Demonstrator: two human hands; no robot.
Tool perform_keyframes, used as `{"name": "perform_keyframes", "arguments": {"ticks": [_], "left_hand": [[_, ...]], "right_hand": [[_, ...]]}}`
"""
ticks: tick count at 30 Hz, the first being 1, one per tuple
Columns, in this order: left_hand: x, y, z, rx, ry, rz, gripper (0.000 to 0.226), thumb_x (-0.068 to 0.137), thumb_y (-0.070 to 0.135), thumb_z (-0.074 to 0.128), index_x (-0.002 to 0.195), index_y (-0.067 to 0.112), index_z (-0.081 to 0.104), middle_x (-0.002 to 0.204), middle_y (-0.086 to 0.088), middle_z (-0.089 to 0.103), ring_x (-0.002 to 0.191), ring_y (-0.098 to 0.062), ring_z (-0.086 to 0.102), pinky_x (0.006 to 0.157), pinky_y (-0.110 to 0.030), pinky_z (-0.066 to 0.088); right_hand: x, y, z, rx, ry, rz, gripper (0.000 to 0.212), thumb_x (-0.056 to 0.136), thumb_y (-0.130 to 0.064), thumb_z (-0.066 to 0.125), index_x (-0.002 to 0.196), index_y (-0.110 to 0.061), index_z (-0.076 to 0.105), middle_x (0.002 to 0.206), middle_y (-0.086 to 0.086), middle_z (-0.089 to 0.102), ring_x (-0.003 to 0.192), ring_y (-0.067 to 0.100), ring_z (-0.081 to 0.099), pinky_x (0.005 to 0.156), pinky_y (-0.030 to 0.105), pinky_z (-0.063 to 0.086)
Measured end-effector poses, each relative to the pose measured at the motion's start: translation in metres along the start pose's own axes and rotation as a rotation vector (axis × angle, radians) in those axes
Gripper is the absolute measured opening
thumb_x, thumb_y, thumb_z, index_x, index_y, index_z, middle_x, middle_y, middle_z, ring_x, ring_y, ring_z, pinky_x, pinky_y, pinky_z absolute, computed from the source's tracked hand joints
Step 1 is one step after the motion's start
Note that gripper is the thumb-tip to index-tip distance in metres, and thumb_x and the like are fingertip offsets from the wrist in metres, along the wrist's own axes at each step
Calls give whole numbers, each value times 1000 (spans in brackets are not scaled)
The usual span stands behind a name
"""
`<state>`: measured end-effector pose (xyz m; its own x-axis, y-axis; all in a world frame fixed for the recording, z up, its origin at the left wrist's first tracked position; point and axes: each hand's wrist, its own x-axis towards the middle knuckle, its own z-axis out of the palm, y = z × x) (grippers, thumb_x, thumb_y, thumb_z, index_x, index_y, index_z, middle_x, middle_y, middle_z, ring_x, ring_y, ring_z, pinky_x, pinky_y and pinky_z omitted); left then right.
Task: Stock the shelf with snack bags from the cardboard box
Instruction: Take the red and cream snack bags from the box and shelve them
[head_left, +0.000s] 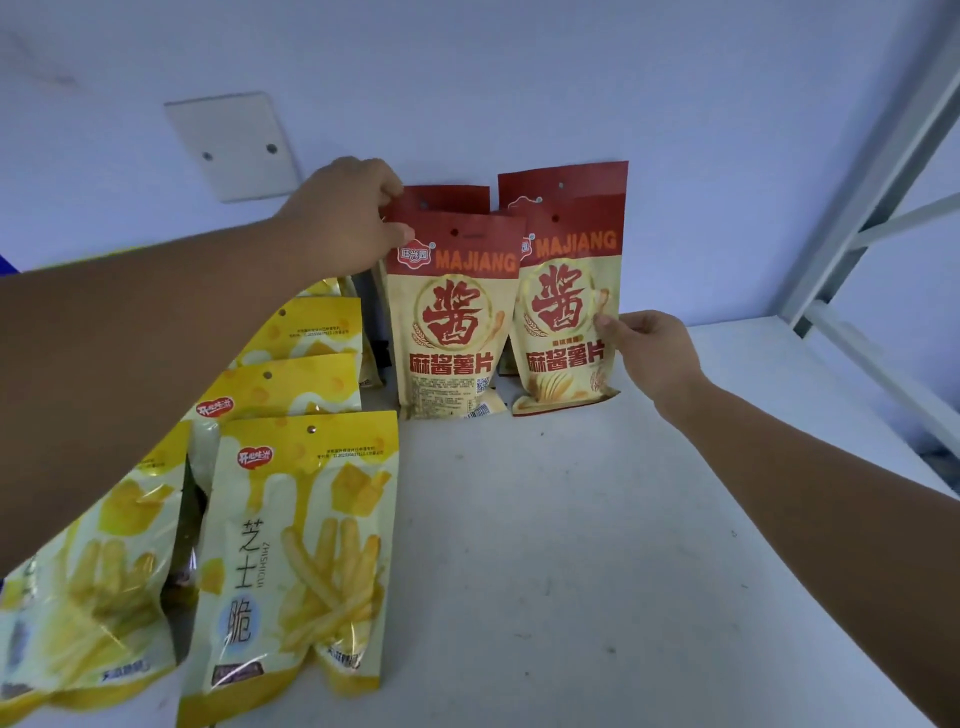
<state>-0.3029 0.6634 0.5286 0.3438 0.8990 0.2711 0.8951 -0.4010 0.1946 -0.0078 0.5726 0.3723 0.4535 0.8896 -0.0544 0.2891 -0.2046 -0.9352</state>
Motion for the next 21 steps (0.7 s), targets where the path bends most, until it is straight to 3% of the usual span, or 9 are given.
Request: {"name": "perform_keyframes", "arguments": {"ticks": [5,8,11,14,17,19,21], "left_hand": [[-26,6,-8,-38,109,163,32,90,32,69,116,14,66,111,-6,66,97,-16,61,87,-33,48],[-50,18,-9,-165,-7,223,21,92,31,68,109,18,68,98,6,67,84,-6,60,77,-25,48],[-71,28,-4,-252,-106,312,17,91,29,69,106,21,70,95,9,68,80,6,58,66,-13,41],[-95,42,2,-338,-190,391,15,91,28,71,105,22,71,93,13,68,81,4,61,67,-13,46],[-120,61,5,-407,-249,472,12,89,29,73,101,25,72,91,14,69,83,1,64,79,-24,55],[-137,77,3,-423,-286,525,12,87,30,75,99,26,73,91,14,70,84,0,65,81,-26,55],[-152,93,1,-437,-314,564,14,86,31,76,98,25,74,91,13,71,84,-2,67,81,-28,55]], "right_hand": [[-19,3,-14,-95,146,-33,37,92,-50,60,70,-33,37,68,-12,39,62,7,37,54,22,28],[-51,3,-27,-85,211,-40,25,94,-42,60,78,-27,48,71,-13,46,62,7,44,54,21,32],[-99,-1,-38,-49,225,-19,20,94,-38,63,96,-18,65,88,-9,66,72,6,59,63,23,43],[-153,-2,-51,8,204,-18,14,92,-31,67,92,-18,73,91,-2,75,79,11,66,78,31,53],[-206,-5,-67,-23,162,-15,15,92,-28,69,87,-16,76,89,0,78,85,17,71,89,39,56],[-239,-11,-76,-87,171,-22,16,90,-31,70,85,-17,77,89,1,78,81,18,68,81,40,57],[-268,-16,-87,-123,201,-20,15,88,-31,70,84,-18,76,89,2,77,77,17,65,67,33,54]]}}
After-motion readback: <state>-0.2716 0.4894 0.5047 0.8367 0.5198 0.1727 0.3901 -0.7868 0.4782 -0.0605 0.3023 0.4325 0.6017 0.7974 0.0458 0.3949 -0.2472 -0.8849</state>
